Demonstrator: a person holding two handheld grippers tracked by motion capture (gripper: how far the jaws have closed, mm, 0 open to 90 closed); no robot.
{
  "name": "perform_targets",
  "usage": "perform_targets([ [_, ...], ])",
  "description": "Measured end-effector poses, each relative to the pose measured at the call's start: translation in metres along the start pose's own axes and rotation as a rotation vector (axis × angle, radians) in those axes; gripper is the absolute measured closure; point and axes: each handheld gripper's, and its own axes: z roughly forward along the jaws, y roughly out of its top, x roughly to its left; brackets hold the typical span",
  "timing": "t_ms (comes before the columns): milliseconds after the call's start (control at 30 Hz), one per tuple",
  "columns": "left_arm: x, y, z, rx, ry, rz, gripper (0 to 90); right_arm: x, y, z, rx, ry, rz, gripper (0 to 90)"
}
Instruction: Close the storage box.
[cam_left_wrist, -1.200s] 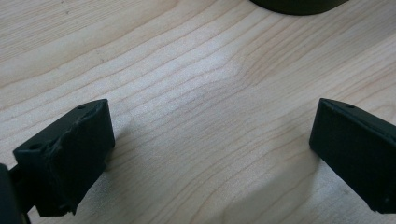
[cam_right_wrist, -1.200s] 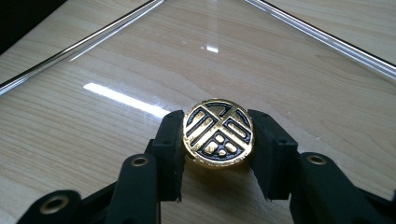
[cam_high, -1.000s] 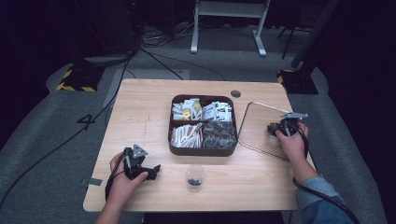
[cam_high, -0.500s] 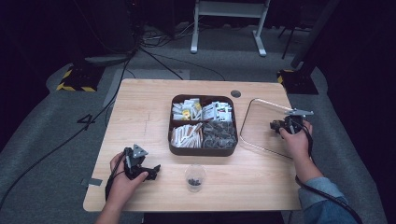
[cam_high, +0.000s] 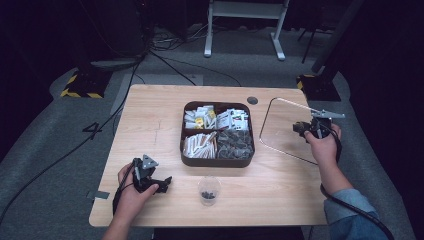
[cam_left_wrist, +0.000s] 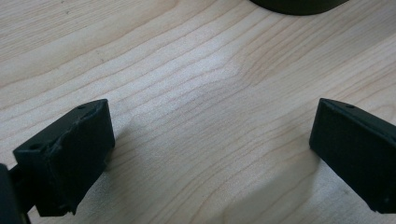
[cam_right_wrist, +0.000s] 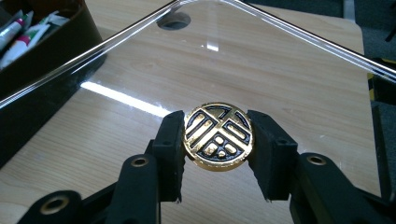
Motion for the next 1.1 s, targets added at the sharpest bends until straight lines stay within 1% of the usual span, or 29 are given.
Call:
perform_targets([
  [300,0.000,0.000,0.000,0.000,0.000,0.000,0.4,0.002,0.011,-0.016,-0.057,0.011,-0.011,58.8],
  [433,0.000,0.000,0.000,0.000,0.000,0.000,0.4,0.005,0.017,-0.022,-0.064,0.017,-0.036,58.8],
  [633,0.000,0.000,0.000,0.000,0.001,0.000,0.4,0.012,0.025,-0.030,-0.083,0.028,-0.055,58.8],
  [867,-0.001,0.000,0.000,-0.002,0.008,-0.006,0.6,0.031,0.034,-0.031,-0.088,0.068,-0.076,58.8],
  [1100,-0.001,0.000,0.000,0.002,0.013,-0.006,0.2,0.055,0.049,-0.025,-0.091,0.117,-0.104,58.8],
])
